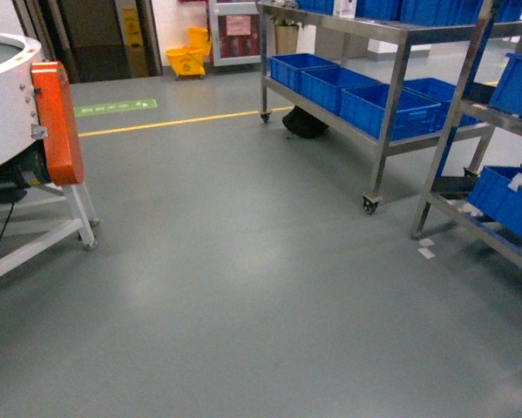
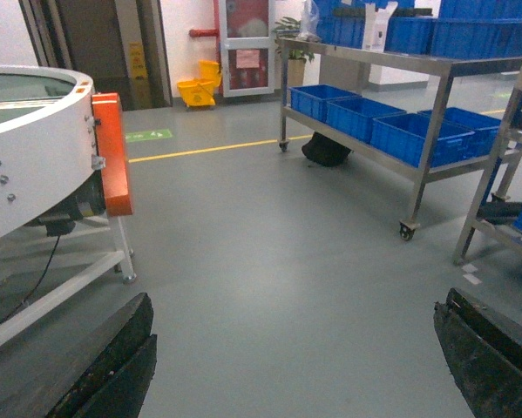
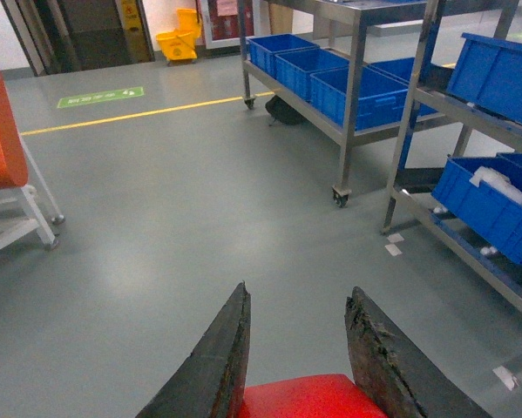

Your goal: Pick red block from blue box to shelf

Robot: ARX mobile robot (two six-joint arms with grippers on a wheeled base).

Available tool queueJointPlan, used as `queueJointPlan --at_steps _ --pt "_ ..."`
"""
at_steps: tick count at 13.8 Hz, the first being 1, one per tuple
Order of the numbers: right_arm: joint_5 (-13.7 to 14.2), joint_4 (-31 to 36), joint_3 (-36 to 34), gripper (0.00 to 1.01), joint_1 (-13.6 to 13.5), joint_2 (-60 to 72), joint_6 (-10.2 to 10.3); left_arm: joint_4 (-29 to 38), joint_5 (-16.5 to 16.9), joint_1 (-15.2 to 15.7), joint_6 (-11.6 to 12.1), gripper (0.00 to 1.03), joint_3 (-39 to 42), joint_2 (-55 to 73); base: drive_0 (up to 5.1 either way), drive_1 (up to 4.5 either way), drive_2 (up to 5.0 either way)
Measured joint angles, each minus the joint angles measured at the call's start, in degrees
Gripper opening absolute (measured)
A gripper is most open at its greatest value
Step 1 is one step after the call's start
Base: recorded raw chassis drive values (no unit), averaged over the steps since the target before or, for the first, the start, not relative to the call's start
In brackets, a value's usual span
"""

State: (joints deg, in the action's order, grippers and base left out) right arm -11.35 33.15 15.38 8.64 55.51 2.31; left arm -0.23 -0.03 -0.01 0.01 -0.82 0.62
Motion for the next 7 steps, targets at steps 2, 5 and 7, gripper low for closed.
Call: queueJointPlan --at_steps 2,5,7 --pt "0.04 0.22 0.0 0.28 0.0 0.0 0.02 -0.04 -0.02 0.0 0.0 0.98 0.0 0.0 0.1 4.32 -4.2" --pt "-0.09 0.33 0.02 0.28 -0.09 0.0 0.02 0.24 -0.15 0.04 0.0 0.98 0.0 0.0 0.0 4.3 -4.2" --pt "0.0 0.2 0.0 0.28 0.0 0.2 0.02 0.02 0.04 0.04 0.0 0.98 0.0 0.0 0.0 4.3 -4.2"
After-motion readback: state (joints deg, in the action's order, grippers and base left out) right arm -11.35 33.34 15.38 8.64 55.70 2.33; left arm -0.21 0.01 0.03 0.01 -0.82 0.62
